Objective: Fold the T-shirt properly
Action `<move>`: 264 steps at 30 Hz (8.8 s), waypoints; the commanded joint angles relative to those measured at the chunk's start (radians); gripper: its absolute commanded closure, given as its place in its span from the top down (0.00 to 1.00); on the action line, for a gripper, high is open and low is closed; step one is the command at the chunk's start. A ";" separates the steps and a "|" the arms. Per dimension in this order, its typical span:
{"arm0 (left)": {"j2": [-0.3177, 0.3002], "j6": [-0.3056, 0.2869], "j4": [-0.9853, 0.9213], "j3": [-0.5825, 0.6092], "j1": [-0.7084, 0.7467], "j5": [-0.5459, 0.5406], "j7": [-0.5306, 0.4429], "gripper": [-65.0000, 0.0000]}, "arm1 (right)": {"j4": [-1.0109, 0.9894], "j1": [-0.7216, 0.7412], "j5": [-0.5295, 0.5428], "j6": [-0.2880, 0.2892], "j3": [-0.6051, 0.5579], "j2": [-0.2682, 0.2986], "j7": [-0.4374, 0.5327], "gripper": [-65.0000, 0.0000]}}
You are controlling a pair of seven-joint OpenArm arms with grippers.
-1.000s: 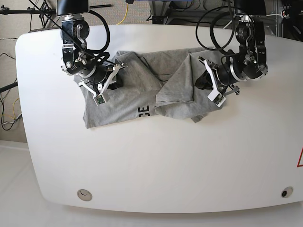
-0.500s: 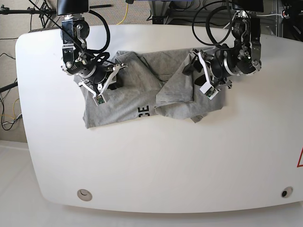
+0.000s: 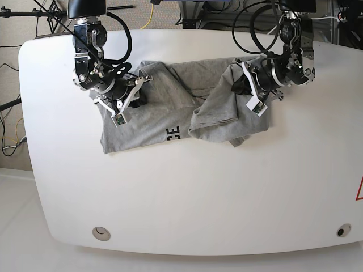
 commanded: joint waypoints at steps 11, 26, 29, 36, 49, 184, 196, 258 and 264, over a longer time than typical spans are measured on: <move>-0.003 -0.010 0.064 0.023 -0.002 -0.011 -0.017 0.02 | 0.014 0.010 0.003 -0.001 0.007 0.006 0.002 0.18; -0.003 -0.024 0.207 0.127 0.052 -0.001 0.012 0.03 | 0.016 0.012 0.004 -0.001 0.005 0.008 -0.002 0.18; -0.002 -0.024 0.198 0.126 0.058 -0.002 0.011 0.03 | 0.015 0.012 0.005 -0.001 0.003 0.008 -0.003 0.18; -0.007 -0.013 0.144 0.096 0.053 0.006 0.013 0.02 | 0.012 0.011 0.002 0.001 0.005 0.009 -0.006 0.18; -0.010 -0.009 0.100 0.078 0.036 0.008 0.003 0.02 | 0.017 0.006 0.008 0.000 0.047 0.011 -0.013 0.18; -0.062 -0.024 0.126 0.034 -0.020 0.099 -0.150 0.01 | 0.128 -0.040 0.314 0.071 0.569 -0.059 -0.162 0.70; -0.013 -0.024 0.122 -0.158 -0.074 0.099 -0.147 0.01 | 0.128 -0.040 0.312 0.071 0.569 -0.059 -0.162 0.70; 0.038 -0.024 -0.071 -0.132 -0.175 -0.048 -0.148 0.26 | 0.128 -0.053 0.314 0.071 0.568 -0.057 -0.162 0.70; 0.035 -0.024 -0.111 -0.130 -0.177 -0.085 -0.150 0.26 | 0.128 -0.053 0.314 0.071 0.568 -0.057 -0.162 0.70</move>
